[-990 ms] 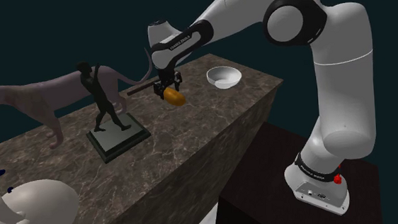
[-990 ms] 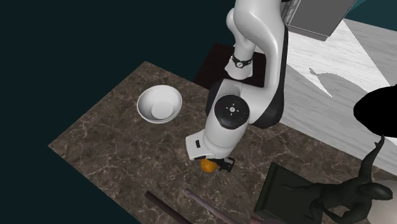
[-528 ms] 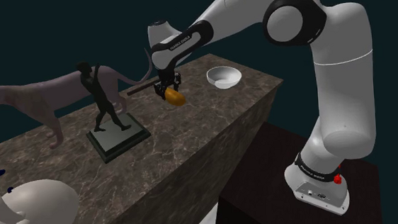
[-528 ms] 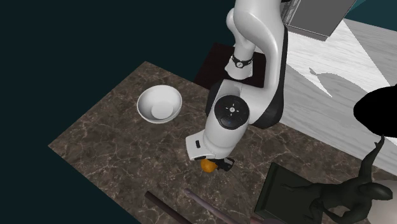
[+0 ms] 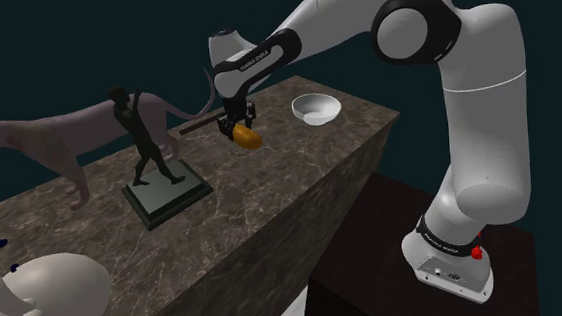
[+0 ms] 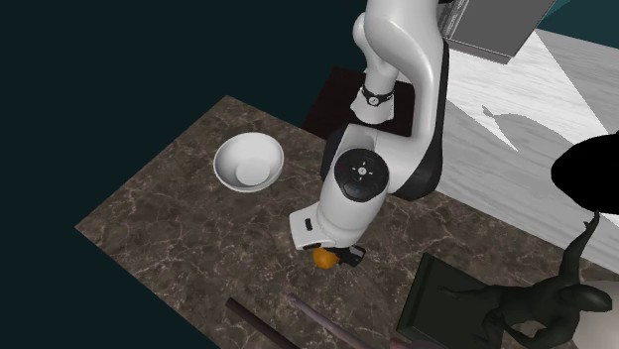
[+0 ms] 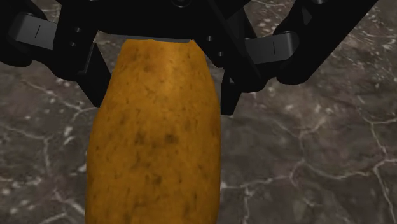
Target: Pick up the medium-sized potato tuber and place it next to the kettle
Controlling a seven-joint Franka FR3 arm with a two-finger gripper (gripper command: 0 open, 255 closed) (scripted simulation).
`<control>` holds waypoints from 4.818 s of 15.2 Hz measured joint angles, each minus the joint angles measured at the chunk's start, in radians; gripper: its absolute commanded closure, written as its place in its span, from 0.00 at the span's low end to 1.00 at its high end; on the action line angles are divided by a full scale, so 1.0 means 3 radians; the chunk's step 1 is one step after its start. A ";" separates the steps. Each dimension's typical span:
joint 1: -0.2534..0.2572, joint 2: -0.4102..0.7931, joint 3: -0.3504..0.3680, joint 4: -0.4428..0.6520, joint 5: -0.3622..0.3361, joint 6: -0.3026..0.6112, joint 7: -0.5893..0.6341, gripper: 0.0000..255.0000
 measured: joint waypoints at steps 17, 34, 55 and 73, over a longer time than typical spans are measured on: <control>-0.0002 -0.0242 0.0006 0.0321 0.0021 -0.0565 -0.0044 1.00; 0.0003 -0.0337 0.0010 0.0955 0.0037 -0.1292 -0.0087 1.00; 0.0248 -0.0504 0.0110 0.1439 0.0003 -0.1965 0.0207 1.00; 0.1071 -0.0792 0.0588 0.1020 -0.0110 -0.1935 0.1508 1.00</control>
